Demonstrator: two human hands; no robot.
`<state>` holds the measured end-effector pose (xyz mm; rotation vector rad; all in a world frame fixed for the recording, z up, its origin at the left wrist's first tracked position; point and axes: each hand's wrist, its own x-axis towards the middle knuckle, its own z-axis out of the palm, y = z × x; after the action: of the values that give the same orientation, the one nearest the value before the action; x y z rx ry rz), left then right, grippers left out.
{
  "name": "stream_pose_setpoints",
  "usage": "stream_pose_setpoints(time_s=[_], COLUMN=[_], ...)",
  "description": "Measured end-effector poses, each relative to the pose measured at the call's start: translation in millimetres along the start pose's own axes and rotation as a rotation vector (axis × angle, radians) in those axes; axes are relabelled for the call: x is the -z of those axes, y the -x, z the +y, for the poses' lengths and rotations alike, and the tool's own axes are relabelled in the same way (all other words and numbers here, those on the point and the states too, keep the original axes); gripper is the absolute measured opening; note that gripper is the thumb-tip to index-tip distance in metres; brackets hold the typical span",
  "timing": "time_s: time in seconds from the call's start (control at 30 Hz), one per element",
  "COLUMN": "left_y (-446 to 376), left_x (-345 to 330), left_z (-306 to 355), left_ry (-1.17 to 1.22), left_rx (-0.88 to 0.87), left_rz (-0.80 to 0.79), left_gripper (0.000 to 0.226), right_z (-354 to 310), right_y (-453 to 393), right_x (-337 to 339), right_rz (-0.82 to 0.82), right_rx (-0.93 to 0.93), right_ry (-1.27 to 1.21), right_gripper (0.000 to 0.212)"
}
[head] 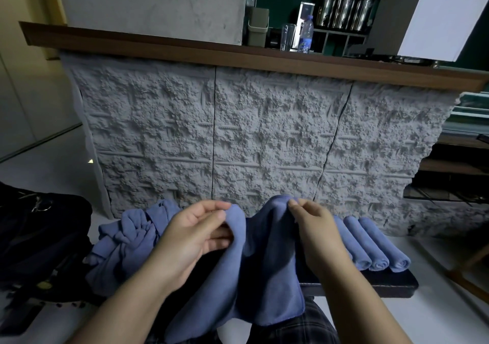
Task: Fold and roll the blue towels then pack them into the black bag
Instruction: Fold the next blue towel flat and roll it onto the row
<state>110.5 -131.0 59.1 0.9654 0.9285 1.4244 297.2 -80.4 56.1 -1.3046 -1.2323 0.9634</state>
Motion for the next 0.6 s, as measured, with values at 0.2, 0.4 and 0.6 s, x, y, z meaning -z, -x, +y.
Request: stream_pose_setpoints(time_s=[0.2, 0.4, 0.6], left_y=[6.5, 4.8, 5.5], left_x=[-12.9, -19.7, -13.4], left_z=[-9.6, -8.6, -5.1], left_ry=[-0.251, -0.403, -0.754], left_rx=[-0.051, -0.196, -0.492], left_rz=[-0.085, -0.003, 0.084], left_gripper=[0.026, 0.031, 0.030], right_z=[-15.4, -21.1, -23.9], right_y=[29.9, 41.4, 47.1], right_x=[-22.3, -23.1, -26.2], right_rz=[-0.232, -0.355, -0.420], right_rx=[0.165, 0.256, 0.268], right_ry=[-0.048, 0.068, 0.050], right_gripper=[0.021, 0.037, 0.032])
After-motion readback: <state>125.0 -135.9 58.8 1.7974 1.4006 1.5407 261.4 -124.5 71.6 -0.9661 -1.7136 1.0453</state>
